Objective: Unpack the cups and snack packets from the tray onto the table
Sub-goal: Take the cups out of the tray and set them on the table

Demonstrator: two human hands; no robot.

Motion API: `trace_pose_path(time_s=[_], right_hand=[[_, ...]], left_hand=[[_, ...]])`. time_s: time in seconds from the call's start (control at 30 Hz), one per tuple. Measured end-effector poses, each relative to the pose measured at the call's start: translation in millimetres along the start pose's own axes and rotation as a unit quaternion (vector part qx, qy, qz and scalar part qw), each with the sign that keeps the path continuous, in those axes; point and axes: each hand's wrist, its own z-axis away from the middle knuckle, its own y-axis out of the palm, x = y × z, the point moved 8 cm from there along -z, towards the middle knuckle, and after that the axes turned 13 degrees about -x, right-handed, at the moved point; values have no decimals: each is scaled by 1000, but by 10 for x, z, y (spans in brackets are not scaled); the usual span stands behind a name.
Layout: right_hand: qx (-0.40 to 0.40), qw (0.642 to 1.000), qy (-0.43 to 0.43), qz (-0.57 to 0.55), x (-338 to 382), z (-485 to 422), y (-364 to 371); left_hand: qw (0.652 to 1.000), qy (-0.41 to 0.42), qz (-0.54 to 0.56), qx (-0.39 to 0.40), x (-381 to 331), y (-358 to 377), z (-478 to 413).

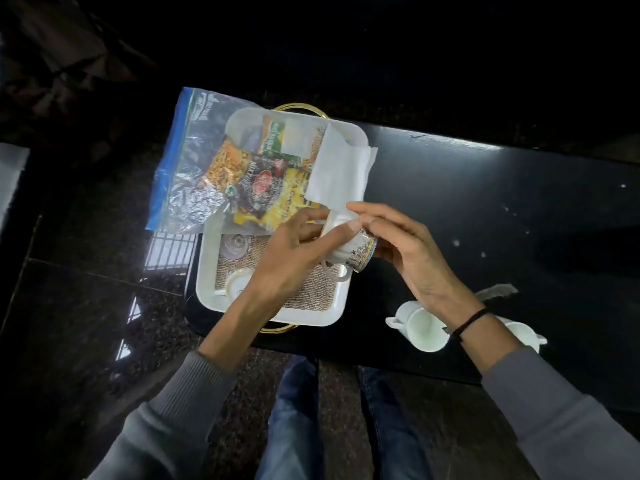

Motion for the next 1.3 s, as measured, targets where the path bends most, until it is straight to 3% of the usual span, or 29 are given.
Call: trace_pose_path(time_s=[0.2, 0.43, 0.6, 0.7, 0.87, 1.03, 1.2, 1.3], right_hand=[[1, 1000, 8, -3, 34, 96, -414], [-79, 995, 57, 21, -117, 121, -988], [-145, 978, 136, 58, -320, 136, -1283], [-186, 957, 190, 118, -500, 160, -1417], [-192, 948, 252, 41, -719, 165, -1402], [-176, 946, 272, 17, -821, 126, -1344], [-168, 948, 263, 64, -813, 85, -1324], [-151, 956, 235, 94, -770, 74, -1331]], left_hand=[[998, -28, 32, 52, -7, 515, 23], [995, -32, 66, 68, 109, 955, 147], [995, -7, 10, 97, 151, 1190, 229], [994, 42, -60, 84, 129, 1227, 212], [954, 178, -237, 42, 34, 1281, 154], [925, 264, -265, 67, 75, 1321, 97], [939, 248, -228, 68, 290, 1255, -7], [966, 185, -165, 72, 481, 1225, -82]])
